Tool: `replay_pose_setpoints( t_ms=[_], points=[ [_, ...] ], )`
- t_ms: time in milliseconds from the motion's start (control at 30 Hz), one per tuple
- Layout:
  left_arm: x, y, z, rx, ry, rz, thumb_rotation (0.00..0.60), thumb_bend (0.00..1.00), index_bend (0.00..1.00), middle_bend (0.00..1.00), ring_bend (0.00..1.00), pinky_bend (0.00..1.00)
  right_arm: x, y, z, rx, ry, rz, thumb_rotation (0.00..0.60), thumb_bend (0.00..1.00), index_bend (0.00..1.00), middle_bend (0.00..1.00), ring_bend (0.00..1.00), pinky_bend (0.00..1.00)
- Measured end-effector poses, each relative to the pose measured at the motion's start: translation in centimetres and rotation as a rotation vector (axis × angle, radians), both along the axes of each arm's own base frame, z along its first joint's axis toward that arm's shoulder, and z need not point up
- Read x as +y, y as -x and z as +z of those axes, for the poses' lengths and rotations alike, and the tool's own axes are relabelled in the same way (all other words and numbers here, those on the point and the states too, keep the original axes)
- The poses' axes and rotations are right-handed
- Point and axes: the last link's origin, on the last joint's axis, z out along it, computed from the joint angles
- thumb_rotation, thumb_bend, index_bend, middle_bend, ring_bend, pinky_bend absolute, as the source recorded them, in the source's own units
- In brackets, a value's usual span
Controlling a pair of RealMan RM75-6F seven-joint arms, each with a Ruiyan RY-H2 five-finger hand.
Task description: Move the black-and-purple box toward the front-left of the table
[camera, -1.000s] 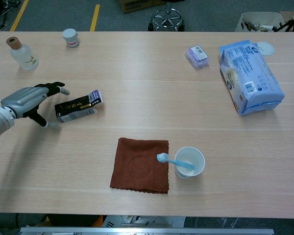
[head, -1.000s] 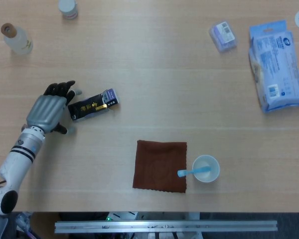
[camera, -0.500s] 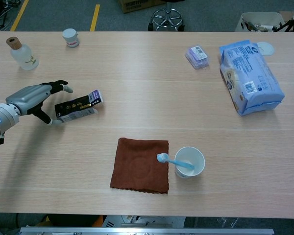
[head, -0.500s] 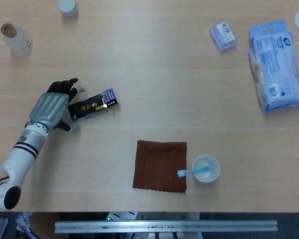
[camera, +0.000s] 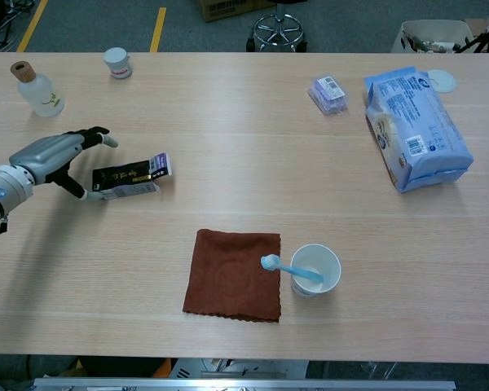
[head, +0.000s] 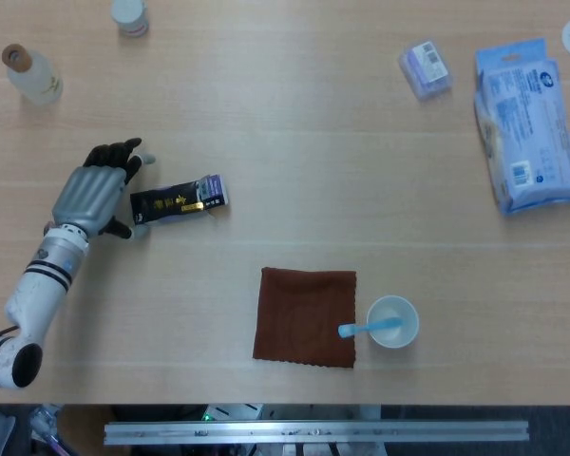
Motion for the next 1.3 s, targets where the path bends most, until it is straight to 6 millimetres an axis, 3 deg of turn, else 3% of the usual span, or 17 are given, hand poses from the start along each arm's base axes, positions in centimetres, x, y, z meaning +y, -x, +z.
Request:
replay_pose_setpoints(
  t_ms=[233,1300],
  points=[
    [0.41,0.50,0.35,0.000,-0.015,0.016,0.600,0.17,0.15,0.00,0.00,0.00,-0.06,-0.05,-0.05,-0.001,-0.002,0.001,0.600,0.01,0.40,0.18,0.22,0.35],
    [-0.04,0.38,-0.01,0.010,-0.003,-0.030,0.600,0.17,0.34,0.00,0.00,0.00,0.18,0.31,-0.20,-0.003,-0.007,-0.012,0.600,0.01,0.40,0.18,0.22,0.35]
  ],
)
